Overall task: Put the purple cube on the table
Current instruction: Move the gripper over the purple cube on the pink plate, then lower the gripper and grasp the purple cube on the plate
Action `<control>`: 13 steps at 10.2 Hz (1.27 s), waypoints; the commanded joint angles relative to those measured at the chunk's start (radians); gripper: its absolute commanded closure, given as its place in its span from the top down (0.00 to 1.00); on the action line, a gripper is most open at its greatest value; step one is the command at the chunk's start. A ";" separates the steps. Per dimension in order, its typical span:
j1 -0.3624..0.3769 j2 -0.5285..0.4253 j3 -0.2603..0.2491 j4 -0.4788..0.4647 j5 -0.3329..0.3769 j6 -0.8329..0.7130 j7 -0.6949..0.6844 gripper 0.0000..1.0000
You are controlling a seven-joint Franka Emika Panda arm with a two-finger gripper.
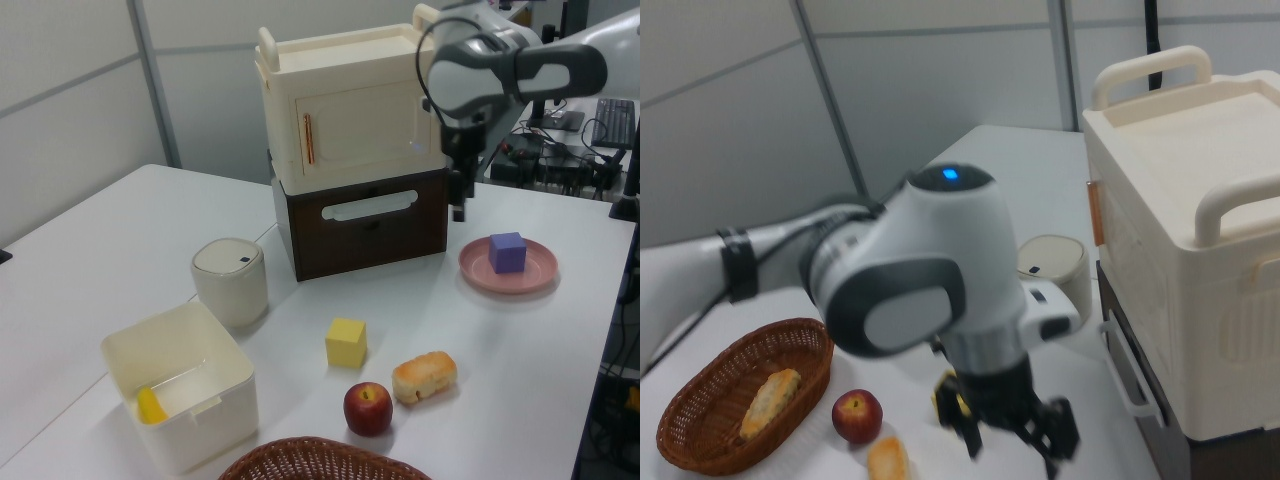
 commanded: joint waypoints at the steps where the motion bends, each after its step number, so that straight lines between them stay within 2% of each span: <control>1: -0.107 0.084 0.004 -0.044 -0.088 0.117 -0.204 1.00; 4: -0.199 0.220 0.004 -0.042 -0.145 0.250 -0.345 1.00; 7: -0.218 0.315 0.004 -0.041 -0.152 0.376 -0.352 1.00; 8: -0.218 0.323 0.005 -0.041 -0.152 0.386 -0.346 0.94; 9: -0.218 0.325 0.004 -0.039 -0.151 0.386 -0.344 0.66; 10: -0.218 0.313 0.005 -0.035 -0.149 0.375 -0.343 0.46; 11: -0.212 0.279 0.013 -0.034 -0.146 0.357 -0.312 0.38; 12: -0.206 0.251 0.019 -0.012 -0.146 0.296 -0.253 0.38; 13: -0.192 0.244 0.056 0.019 -0.142 0.230 -0.196 0.38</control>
